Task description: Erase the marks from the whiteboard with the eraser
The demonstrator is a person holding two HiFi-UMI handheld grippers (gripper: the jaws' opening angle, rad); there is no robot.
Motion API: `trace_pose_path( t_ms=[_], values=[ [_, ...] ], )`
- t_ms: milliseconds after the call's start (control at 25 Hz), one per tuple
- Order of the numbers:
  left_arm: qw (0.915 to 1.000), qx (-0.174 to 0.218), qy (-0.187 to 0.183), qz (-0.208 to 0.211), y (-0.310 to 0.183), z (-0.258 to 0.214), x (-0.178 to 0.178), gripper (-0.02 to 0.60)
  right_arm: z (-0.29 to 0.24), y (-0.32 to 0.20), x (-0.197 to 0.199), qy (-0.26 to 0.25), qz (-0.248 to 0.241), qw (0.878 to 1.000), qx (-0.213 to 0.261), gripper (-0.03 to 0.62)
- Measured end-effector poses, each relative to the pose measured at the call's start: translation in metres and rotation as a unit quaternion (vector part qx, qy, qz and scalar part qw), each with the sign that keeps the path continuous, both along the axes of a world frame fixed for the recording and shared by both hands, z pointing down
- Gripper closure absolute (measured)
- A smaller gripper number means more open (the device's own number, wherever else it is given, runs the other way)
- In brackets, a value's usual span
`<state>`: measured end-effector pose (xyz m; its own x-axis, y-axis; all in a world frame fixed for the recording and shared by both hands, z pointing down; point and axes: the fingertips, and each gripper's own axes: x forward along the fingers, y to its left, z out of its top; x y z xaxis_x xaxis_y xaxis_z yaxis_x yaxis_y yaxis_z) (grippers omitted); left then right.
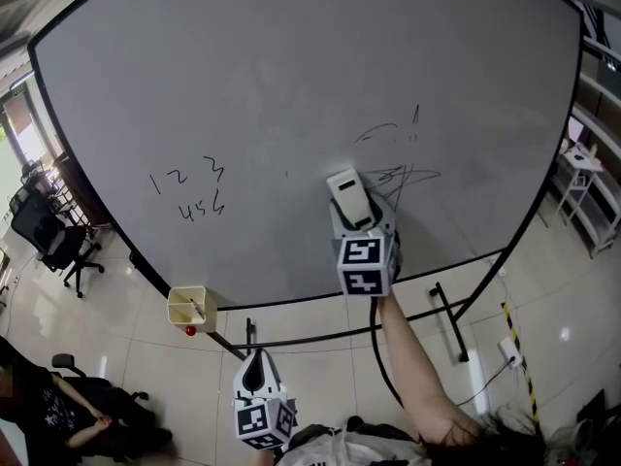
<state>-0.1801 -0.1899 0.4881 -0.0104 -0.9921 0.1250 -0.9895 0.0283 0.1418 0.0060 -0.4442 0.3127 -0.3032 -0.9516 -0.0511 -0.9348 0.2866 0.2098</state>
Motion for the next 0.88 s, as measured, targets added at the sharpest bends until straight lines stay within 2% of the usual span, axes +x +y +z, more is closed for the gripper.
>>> trace_pose_path(
  t_ms=[80, 160, 240, 280, 360, 440, 520, 600, 640, 680, 760, 800, 880],
  values=[
    [1.0, -0.003, 0.0, -0.003, 0.001, 0.002, -0.002, 0.591, 0.009, -0.022, 0.085, -0.068, 0.045, 0.996, -0.02, 0.312],
    [1.0, -0.007, 0.001, -0.005, 0.003, 0.006, -0.003, 0.591, 0.024, -0.041, 0.177, -0.163, 0.088, 0.982, -0.045, 0.312],
    [0.9999, -0.013, -0.001, -0.003, 0.005, 0.008, -0.003, 0.591, 0.027, -0.041, 0.231, -0.236, 0.115, 0.963, -0.067, 0.313],
    [0.9998, -0.017, -0.003, 0.0, 0.006, 0.009, -0.002, 0.591, 0.026, -0.038, 0.237, -0.246, 0.119, 0.959, -0.071, 0.315],
    [0.9998, -0.021, -0.003, 0.003, 0.005, 0.011, 0.0, 0.591, 0.02, -0.033, 0.208, -0.217, 0.104, 0.969, -0.064, 0.315],
    [0.9998, -0.018, 0.001, 0.002, 0.002, 0.01, 0.001, 0.591, 0.015, -0.025, 0.139, -0.153, 0.065, 0.985, -0.049, 0.315],
    [0.9999, -0.013, 0.007, 0.0, -0.001, 0.008, 0.002, 0.591, 0.016, -0.01, 0.054, -0.073, 0.023, 0.996, -0.038, 0.315],
    [0.9999, -0.012, 0.009, 0.003, -0.004, 0.007, 0.006, 0.591, 0.026, 0.001, -0.013, 0.005, -0.004, 0.999, -0.031, 0.315],
    [0.9999, -0.011, 0.01, 0.005, -0.004, 0.006, 0.008, 0.591, 0.031, 0.003, -0.03, 0.03, -0.012, 0.999, -0.029, 0.315],
    [0.9999, -0.009, 0.009, 0.006, -0.005, 0.005, 0.011, 0.591, 0.035, 0.002, -0.034, 0.043, -0.016, 0.999, -0.027, 0.315],
    [0.9999, -0.004, 0.006, 0.008, -0.005, 0.003, 0.013, 0.591, 0.032, -0.004, -0.006, 0.043, -0.004, 0.999, -0.029, 0.315],
    [1.0, -0.003, 0.004, 0.008, -0.004, 0.002, 0.012, 0.591, 0.029, -0.009, 0.022, 0.027, 0.013, 0.999, -0.033, 0.315],
    [0.9999, -0.005, 0.0, 0.009, -0.003, 0.002, 0.011, 0.591, 0.03, -0.026, 0.092, -0.042, 0.036, 0.997, -0.055, 0.318]
  ],
)
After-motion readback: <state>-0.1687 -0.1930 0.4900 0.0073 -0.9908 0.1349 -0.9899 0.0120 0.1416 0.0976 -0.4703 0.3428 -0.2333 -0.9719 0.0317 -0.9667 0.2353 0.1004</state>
